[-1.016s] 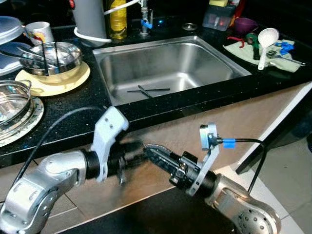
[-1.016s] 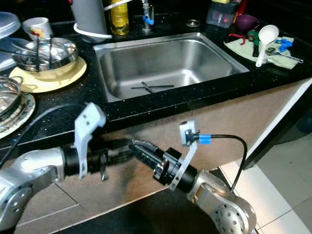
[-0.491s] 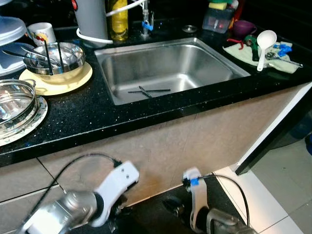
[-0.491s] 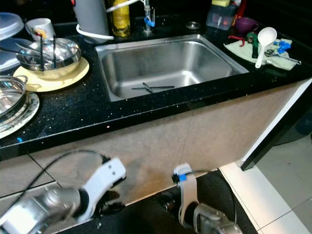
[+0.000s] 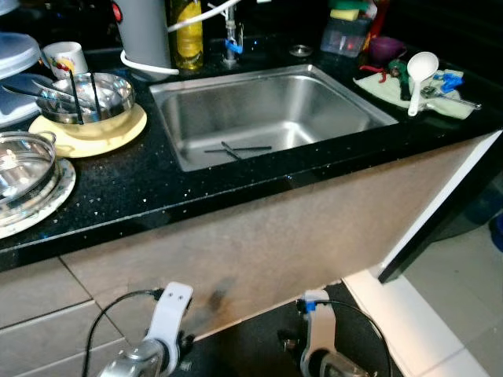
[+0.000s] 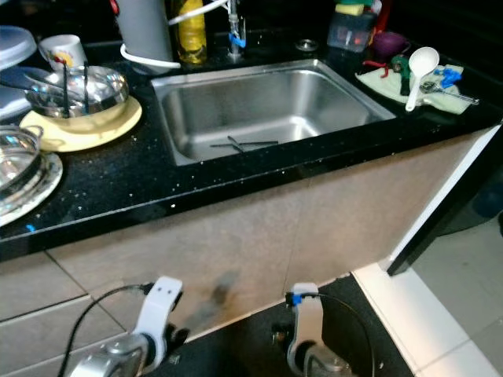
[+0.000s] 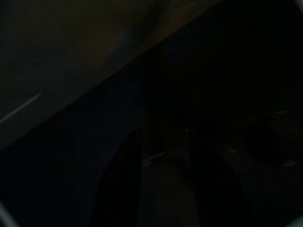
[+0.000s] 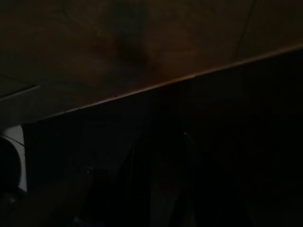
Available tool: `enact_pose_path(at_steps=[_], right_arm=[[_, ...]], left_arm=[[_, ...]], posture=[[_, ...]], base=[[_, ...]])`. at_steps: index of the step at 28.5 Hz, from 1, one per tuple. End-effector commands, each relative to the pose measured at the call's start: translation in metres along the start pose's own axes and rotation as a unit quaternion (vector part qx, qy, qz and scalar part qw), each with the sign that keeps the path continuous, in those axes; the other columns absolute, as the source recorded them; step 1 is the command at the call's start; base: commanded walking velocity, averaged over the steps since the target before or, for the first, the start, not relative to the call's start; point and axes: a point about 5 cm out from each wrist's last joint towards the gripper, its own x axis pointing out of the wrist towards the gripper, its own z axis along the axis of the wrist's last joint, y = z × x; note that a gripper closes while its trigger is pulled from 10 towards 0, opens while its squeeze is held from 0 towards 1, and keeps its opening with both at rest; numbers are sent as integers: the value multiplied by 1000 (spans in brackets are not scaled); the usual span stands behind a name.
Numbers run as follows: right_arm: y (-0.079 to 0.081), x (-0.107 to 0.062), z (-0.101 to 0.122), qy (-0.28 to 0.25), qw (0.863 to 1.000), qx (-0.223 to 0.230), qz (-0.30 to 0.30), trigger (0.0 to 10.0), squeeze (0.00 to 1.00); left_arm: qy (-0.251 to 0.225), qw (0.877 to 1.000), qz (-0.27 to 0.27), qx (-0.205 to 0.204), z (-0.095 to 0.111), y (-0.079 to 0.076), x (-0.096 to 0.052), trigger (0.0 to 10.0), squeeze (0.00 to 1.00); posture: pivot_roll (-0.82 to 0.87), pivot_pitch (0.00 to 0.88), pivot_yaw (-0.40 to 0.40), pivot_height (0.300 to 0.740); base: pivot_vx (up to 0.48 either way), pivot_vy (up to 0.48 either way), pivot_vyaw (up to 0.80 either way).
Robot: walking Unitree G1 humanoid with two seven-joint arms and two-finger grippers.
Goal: Kitchen organization
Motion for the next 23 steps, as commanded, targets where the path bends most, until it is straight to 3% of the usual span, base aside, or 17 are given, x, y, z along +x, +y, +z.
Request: enact_pose_path(at_steps=[1,9,17,23], right_arm=[[-1,2,-3,-7,1000,-2,-10,10000,0],[-4,4,-7,-7,999,-30,-18,10000,0],[-3,7,-13,-13,999,-36,-5,10000,0],[-2,8,-13,-21,999,-37,-5,10000,0]], left_arm=[[29,999,16,2,-21,4,0,10000,0],[19,998,51,4,-31,11,1,10000,0],[-40,995,87,3,-20,16,8,10000,0],[-60,994,90,-19,-17,14,9,10000,0]], posture=[[-83,202,-17,740],[-81,209,-12,740],[-83,208,-19,740],[-86,206,-16,740]], base=[[0,0,800],[0,0,780],[0,0,0],[0,-365,0]])
